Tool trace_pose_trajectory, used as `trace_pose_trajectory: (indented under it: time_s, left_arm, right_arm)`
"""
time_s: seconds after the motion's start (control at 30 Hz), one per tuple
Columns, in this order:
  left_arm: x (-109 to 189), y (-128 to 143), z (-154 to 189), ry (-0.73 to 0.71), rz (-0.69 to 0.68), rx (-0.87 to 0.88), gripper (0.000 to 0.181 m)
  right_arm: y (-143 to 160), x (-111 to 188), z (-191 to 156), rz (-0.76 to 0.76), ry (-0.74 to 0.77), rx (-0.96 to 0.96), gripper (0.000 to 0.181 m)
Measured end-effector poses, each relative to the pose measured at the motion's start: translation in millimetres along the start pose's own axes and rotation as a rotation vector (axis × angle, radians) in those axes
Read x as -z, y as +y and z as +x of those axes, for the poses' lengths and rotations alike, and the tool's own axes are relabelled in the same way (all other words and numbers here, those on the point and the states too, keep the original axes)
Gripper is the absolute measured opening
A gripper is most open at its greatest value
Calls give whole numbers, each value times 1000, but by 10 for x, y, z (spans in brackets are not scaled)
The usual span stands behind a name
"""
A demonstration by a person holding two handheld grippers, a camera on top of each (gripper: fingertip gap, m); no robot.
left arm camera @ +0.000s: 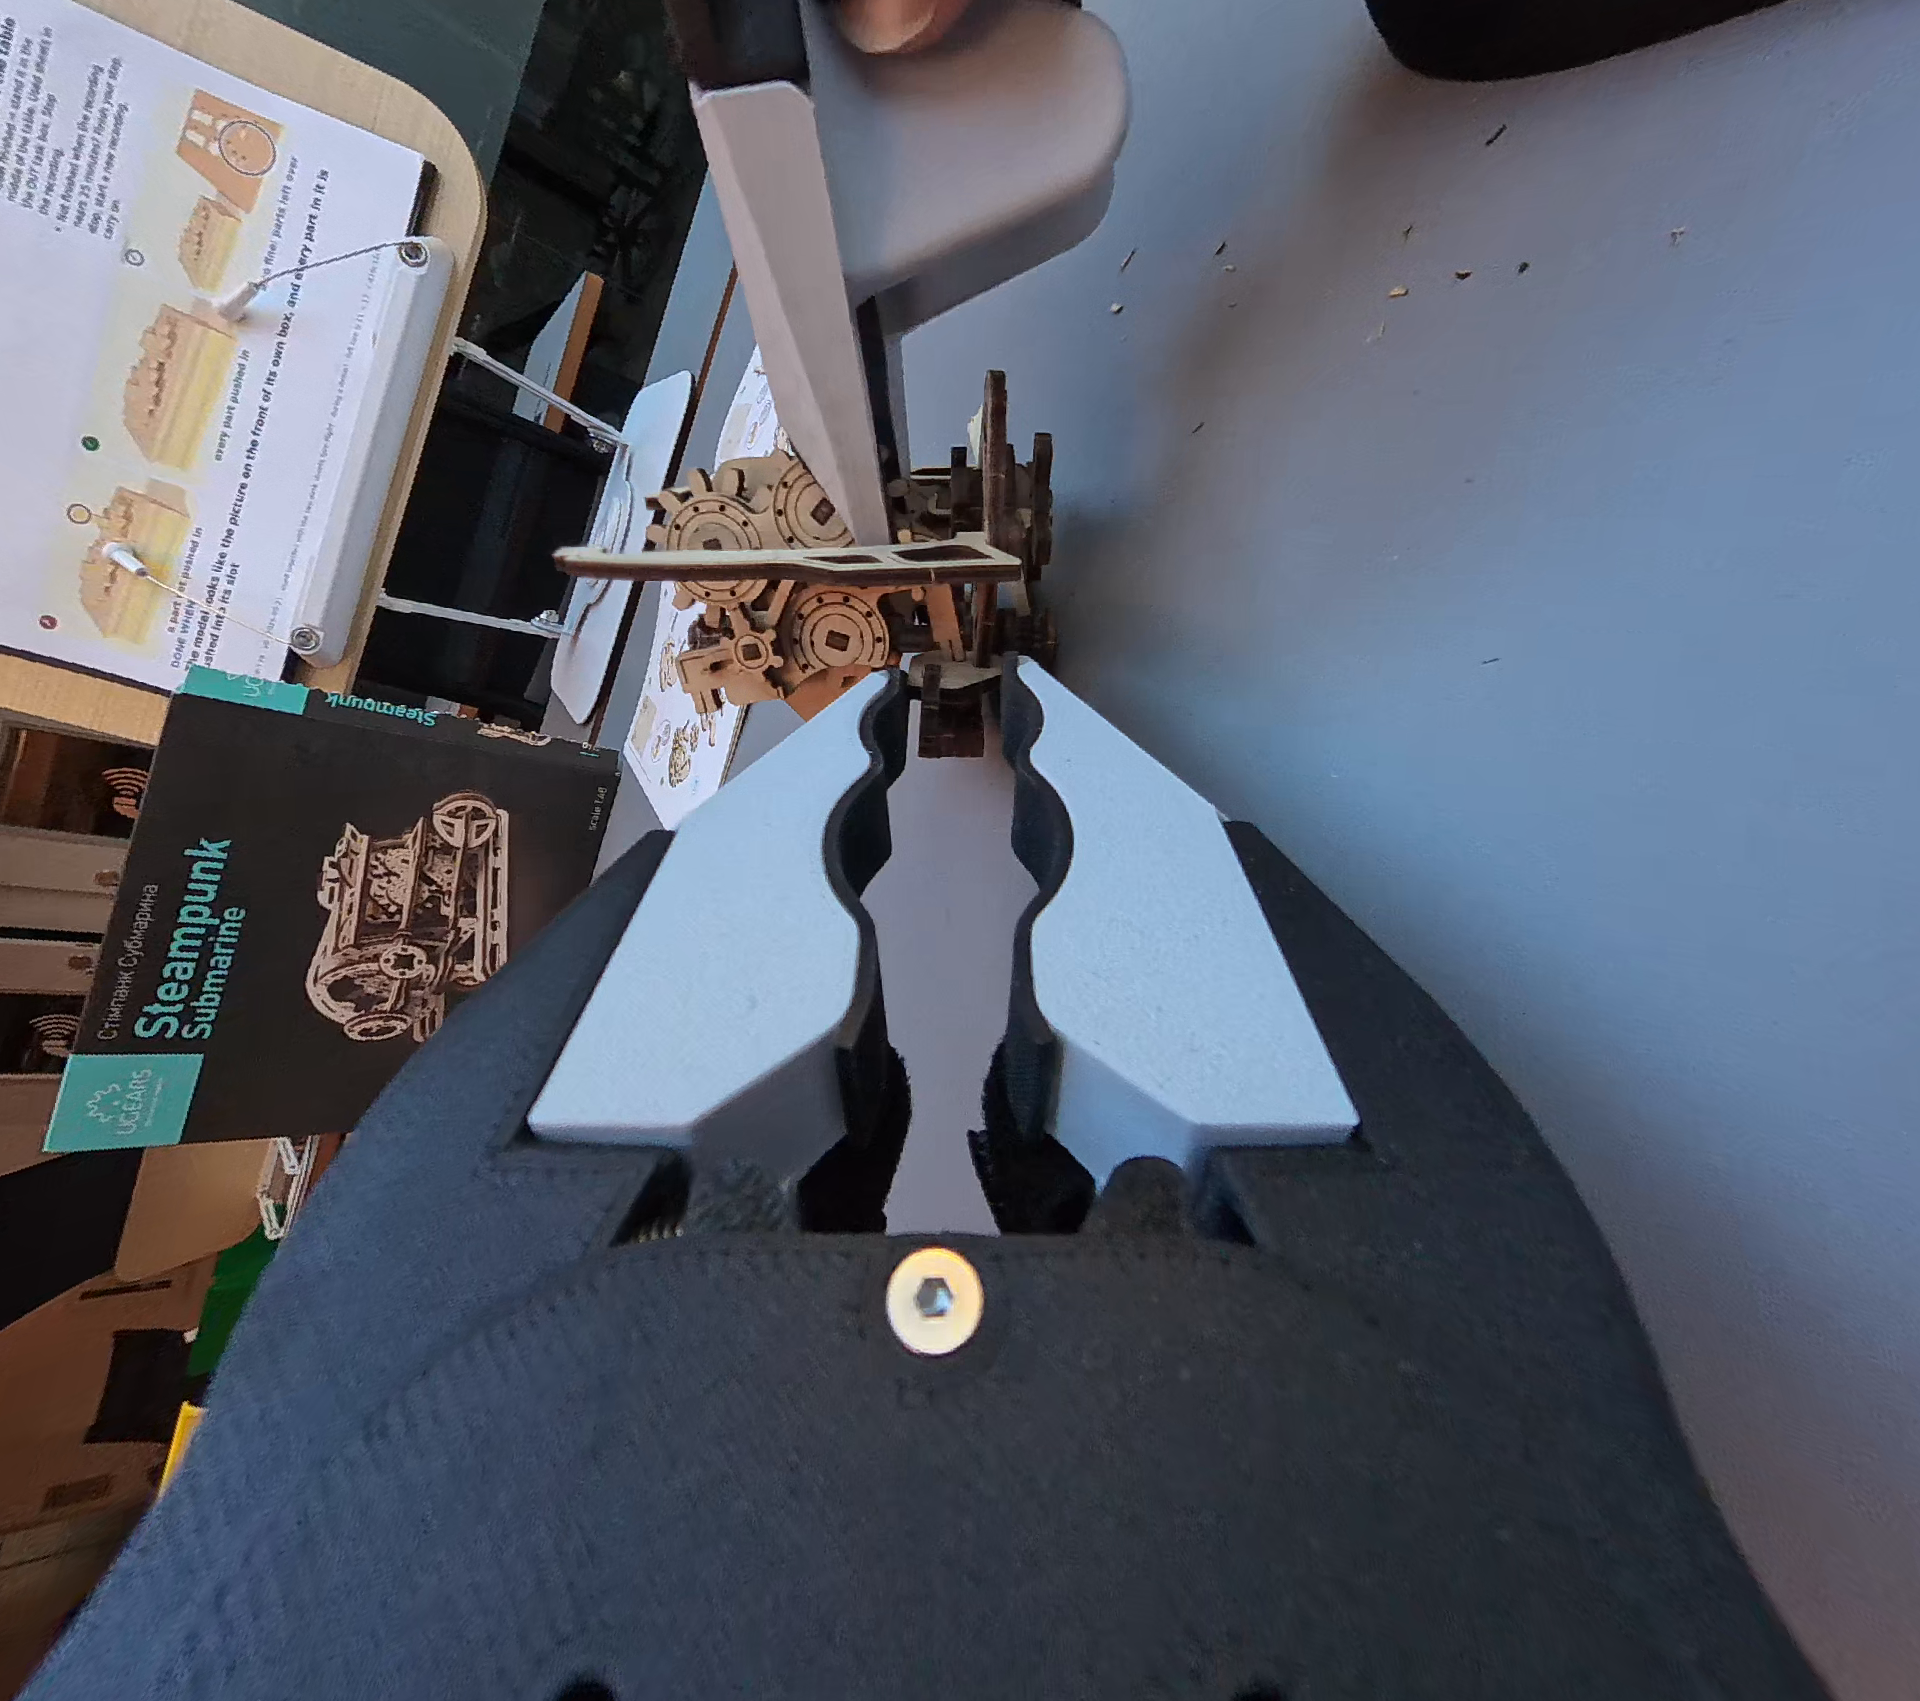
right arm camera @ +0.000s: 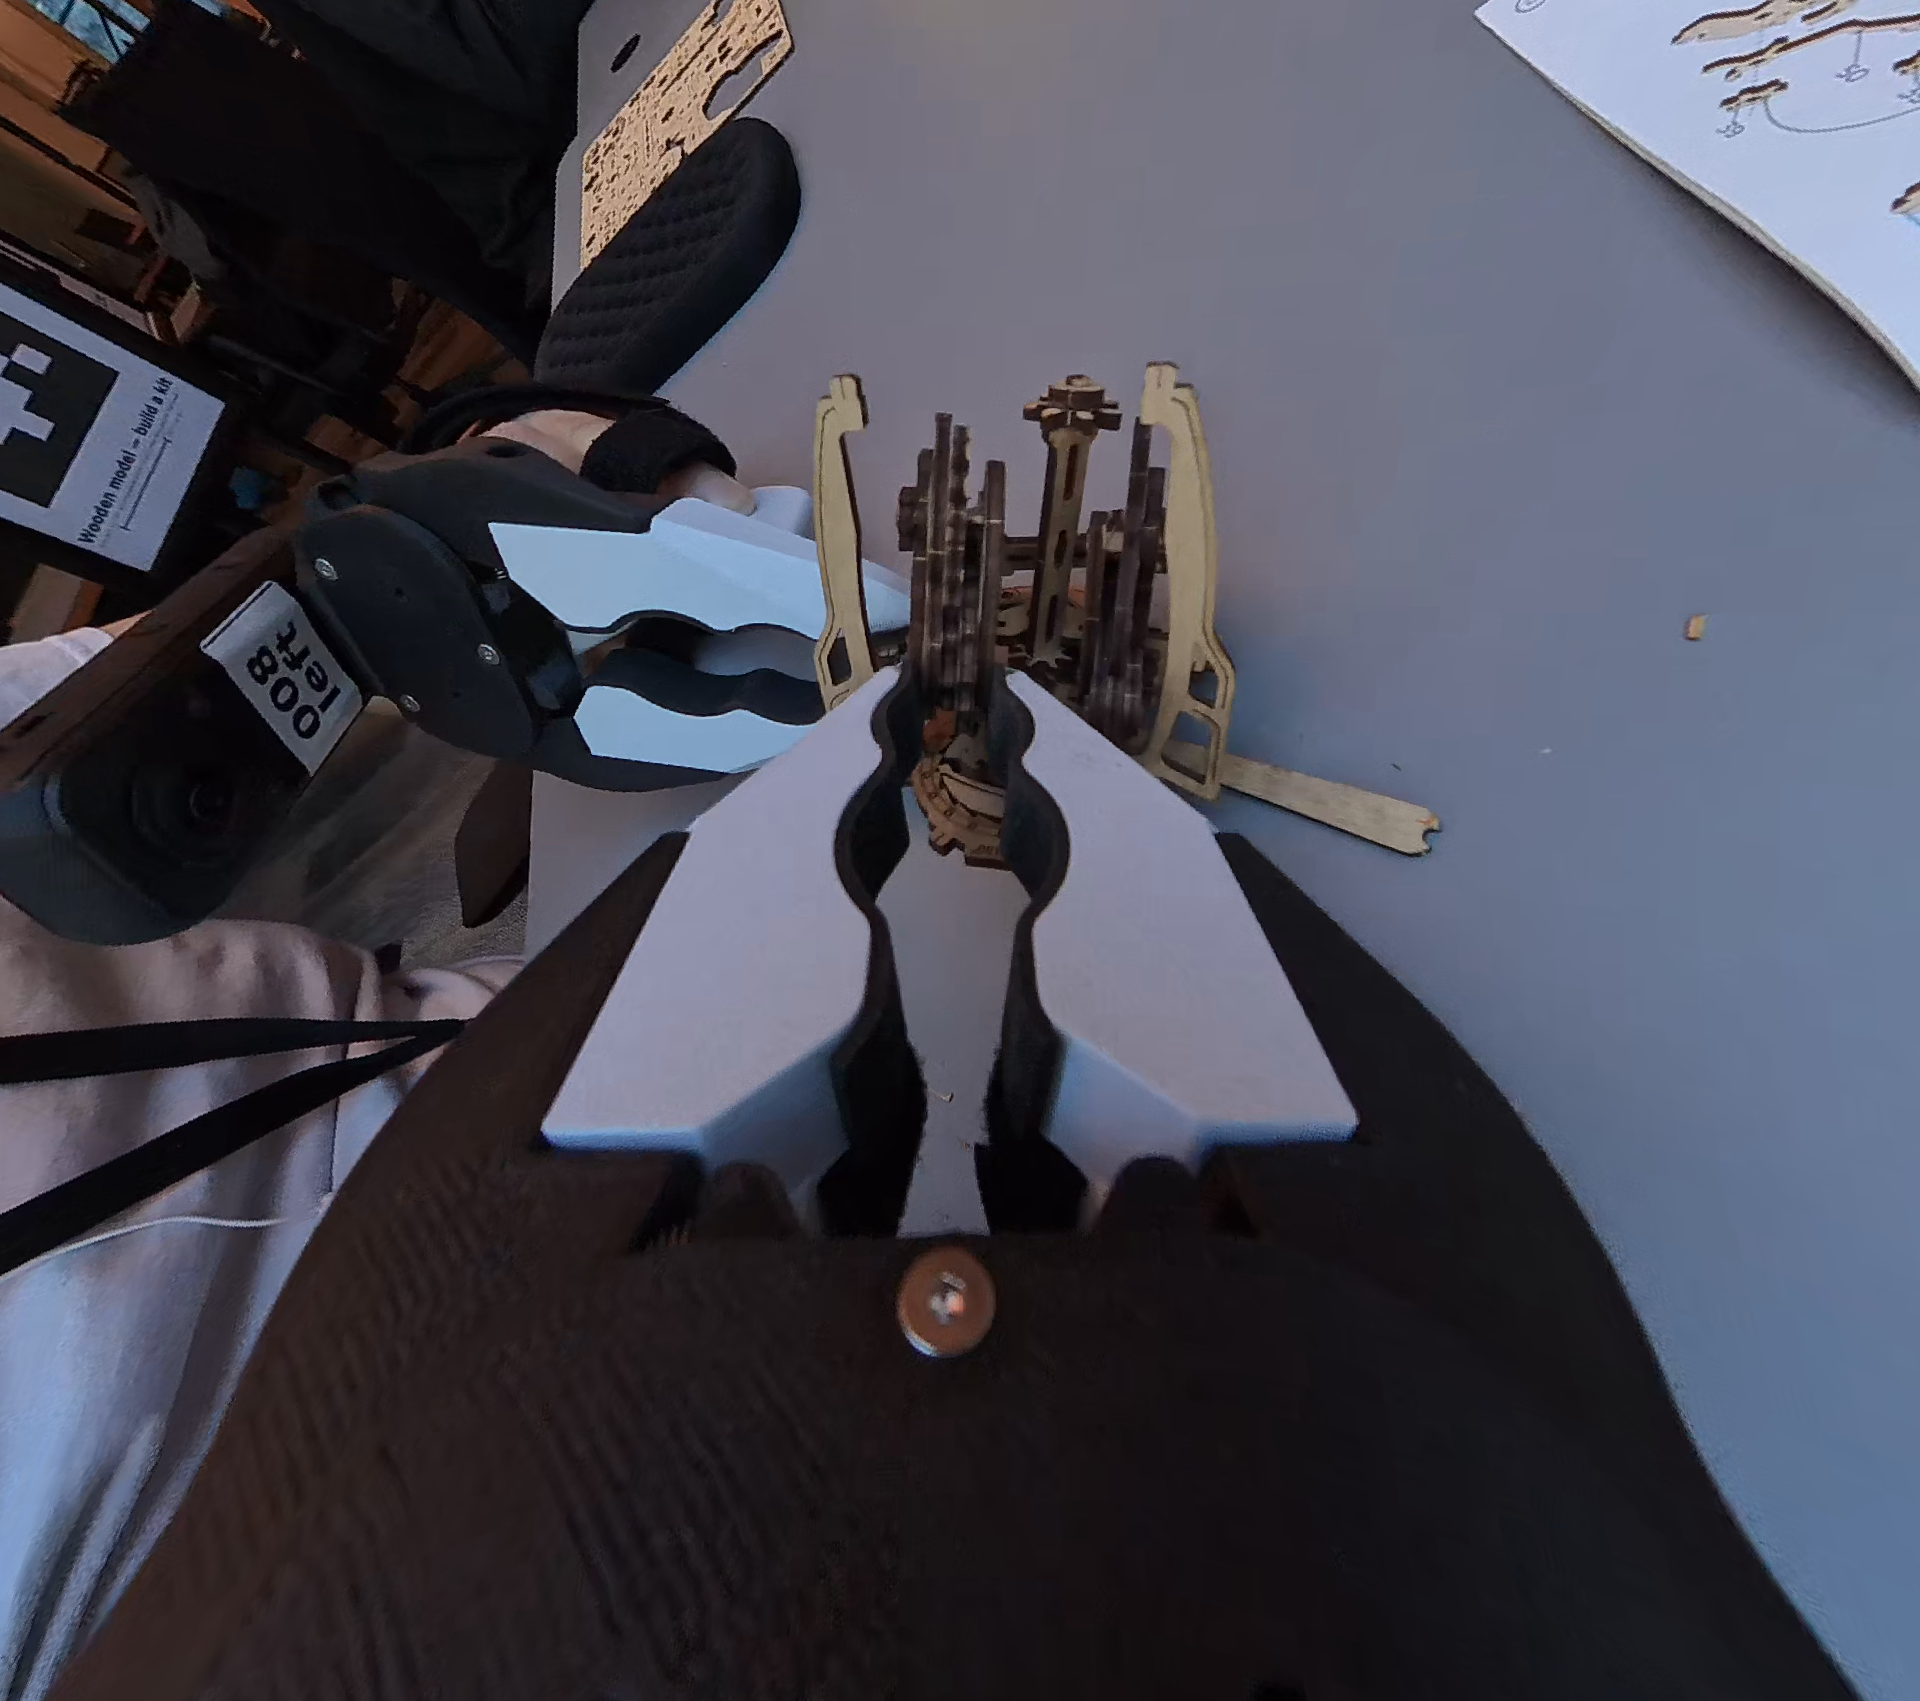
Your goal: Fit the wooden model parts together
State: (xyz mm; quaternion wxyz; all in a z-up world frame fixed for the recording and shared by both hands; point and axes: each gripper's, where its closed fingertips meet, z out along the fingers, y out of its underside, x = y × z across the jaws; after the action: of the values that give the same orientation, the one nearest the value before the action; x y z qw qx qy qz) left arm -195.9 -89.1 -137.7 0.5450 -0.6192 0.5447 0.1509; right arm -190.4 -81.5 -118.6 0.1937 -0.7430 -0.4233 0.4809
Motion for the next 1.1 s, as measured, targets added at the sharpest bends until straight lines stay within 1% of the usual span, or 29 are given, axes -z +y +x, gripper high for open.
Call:
trace_pose_trajectory:
  time_s: [0.17, 0.23, 0.33, 0.5, 0.77, 0.87, 0.97, 1.1]
  left_arm:
    - [-1, 6, -3, 4, -3, 9, 16]
    - [-1, 5, -3, 15, 0, 36, 16]
    - [-6, 7, -7, 37, 7, 80, 16]
    - [-9, 12, -10, -4, 4, 2, 16]
    - [-1, 5, -6, -17, 6, -23, 16]
    - [1, 3, -3, -20, 6, -31, 16]
    - [-1, -4, 1, -20, 10, -35, 17]
    - [2, 5, -3, -26, 6, -39, 16]
  right_arm:
    - [-12, -9, -2, 17, 12, 11, 10]
    - [-14, -11, -13, 26, 13, 87, 10]
    - [-13, -9, -22, 22, 14, 150, 11]
    - [-24, -7, -10, 13, -12, 101, 11]
    - [-23, 11, -11, -4, -31, 94, 11]
    - [-97, 91, -32, 21, -63, 70, 11]
    - [-109, 151, -32, 11, -71, 72, 11]
    - [-134, 129, -23, 7, -67, 75, 11]
